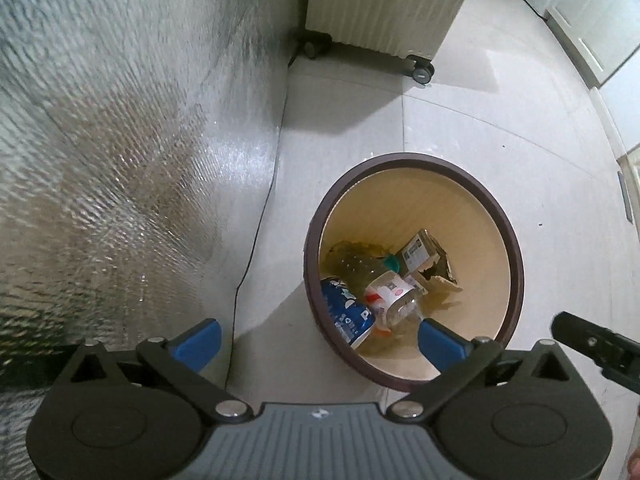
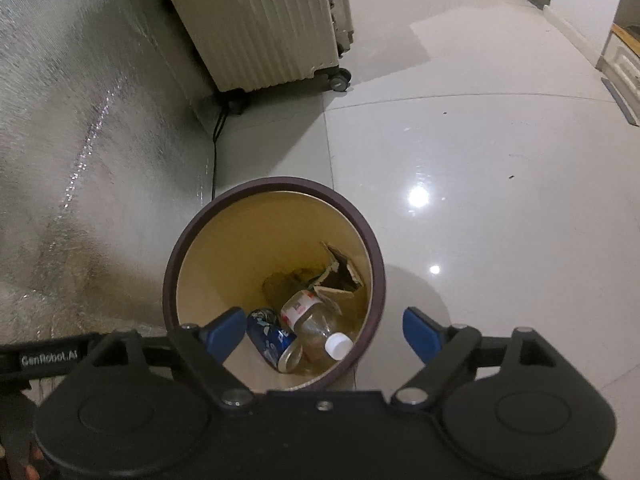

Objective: Collect trash
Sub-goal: 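Open the right tool to drop the teal cap into the wastebasket, then move both tools back over the table toward the white bag and red packet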

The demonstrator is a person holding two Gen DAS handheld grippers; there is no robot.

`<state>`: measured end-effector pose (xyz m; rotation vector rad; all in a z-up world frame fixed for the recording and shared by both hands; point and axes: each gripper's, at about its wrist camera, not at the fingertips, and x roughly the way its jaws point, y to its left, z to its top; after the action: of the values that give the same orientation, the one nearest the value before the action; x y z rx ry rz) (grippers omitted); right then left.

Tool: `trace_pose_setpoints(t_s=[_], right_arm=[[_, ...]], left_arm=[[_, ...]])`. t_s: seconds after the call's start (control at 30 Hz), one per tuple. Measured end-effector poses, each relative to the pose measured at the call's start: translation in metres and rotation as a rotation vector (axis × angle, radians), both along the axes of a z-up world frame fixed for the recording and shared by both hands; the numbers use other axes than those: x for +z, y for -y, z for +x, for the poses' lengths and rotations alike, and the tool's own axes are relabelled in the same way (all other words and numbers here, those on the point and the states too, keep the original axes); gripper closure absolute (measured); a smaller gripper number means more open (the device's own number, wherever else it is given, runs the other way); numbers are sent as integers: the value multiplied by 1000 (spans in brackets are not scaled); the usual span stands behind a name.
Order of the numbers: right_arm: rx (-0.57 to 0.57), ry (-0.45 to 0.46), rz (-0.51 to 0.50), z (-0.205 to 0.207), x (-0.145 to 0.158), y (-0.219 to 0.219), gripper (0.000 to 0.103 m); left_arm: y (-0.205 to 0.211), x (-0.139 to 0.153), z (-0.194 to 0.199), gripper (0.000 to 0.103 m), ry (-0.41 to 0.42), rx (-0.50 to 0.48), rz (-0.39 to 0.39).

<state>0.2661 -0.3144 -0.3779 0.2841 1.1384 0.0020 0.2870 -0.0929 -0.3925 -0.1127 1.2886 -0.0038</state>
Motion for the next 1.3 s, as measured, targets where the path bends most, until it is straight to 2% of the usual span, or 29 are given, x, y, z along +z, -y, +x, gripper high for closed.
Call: trace_pose_setpoints(t_s=[0.03,0.07,0.2,0.47,0.7,0.9,1.3], right_arm=[[-4,4,0,-4,3,1,11],[-6,5,-5,-8,6,3,3],[22,23,-44,-23,20,6,0],[4,33,-75,-56,42,10,0],[-35,85,-106,-85,77,16,0],[-65,148,-131,-113,117,16,0],[-129,356,-171,-169,217,24,0]], left_arm=[[1,3,-2,0,4,-9,2],[0,5,-4,0,8,-15,0],[1,17,-12,0,29,-44,-2],[0,43,-30,0,64,-73,11],[-2,82,-60,0,128,-122,11],[-3,130,-86,0,232,-157,4],[-2,239,-142,0,488,-202,-47]])
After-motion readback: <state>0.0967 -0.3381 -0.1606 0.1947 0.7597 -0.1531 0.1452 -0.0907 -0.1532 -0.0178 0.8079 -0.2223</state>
